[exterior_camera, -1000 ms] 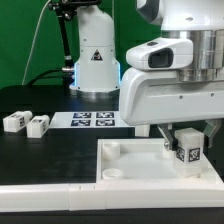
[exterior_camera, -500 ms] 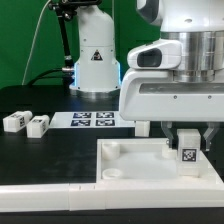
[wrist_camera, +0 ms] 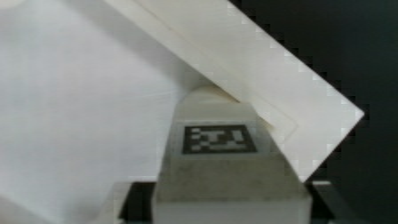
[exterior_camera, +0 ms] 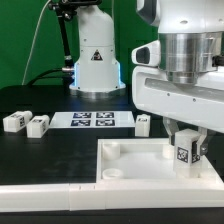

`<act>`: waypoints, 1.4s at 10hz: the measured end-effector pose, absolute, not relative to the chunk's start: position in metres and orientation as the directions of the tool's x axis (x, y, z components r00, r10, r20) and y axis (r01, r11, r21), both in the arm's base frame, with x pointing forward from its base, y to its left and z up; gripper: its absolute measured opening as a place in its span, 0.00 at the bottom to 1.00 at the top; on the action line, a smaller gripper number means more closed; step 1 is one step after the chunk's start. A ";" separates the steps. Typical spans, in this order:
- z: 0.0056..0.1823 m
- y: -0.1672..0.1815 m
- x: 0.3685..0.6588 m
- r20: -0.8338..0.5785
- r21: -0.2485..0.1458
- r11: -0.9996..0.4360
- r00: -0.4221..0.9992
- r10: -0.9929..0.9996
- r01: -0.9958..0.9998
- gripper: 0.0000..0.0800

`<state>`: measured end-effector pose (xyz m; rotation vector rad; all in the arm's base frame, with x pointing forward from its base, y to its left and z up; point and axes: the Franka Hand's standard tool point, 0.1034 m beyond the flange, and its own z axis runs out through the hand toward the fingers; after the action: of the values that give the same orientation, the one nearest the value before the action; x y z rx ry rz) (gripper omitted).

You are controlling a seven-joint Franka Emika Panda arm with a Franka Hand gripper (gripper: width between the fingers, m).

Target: Assemble one leg

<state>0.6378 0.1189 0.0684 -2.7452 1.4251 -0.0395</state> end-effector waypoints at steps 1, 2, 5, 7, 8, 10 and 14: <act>0.068 0.118 0.638 -0.005 -0.058 -0.560 0.561 -0.827 -0.826 0.36; 0.068 0.118 0.638 -0.007 -0.059 -0.559 0.560 -0.828 -0.827 0.36; 0.070 0.120 0.639 -0.007 -0.056 -0.620 0.621 -0.784 -0.783 0.75; 0.070 0.122 0.638 0.014 -0.040 -0.802 0.802 -0.597 -0.596 0.80; 0.070 0.126 0.637 0.021 -0.033 -0.862 0.862 -0.507 -0.507 0.81; 0.069 0.131 0.636 0.029 -0.024 -0.942 0.942 -0.335 -0.334 0.81; 0.069 0.127 0.636 0.035 -0.013 -0.999 0.998 -0.045 -0.045 0.81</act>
Offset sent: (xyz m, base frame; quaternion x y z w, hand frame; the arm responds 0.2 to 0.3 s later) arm 0.0000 0.0000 0.0000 0.0000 0.0000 -0.0799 0.9968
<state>0.6364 0.1272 0.0695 -3.1277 0.0708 -0.0555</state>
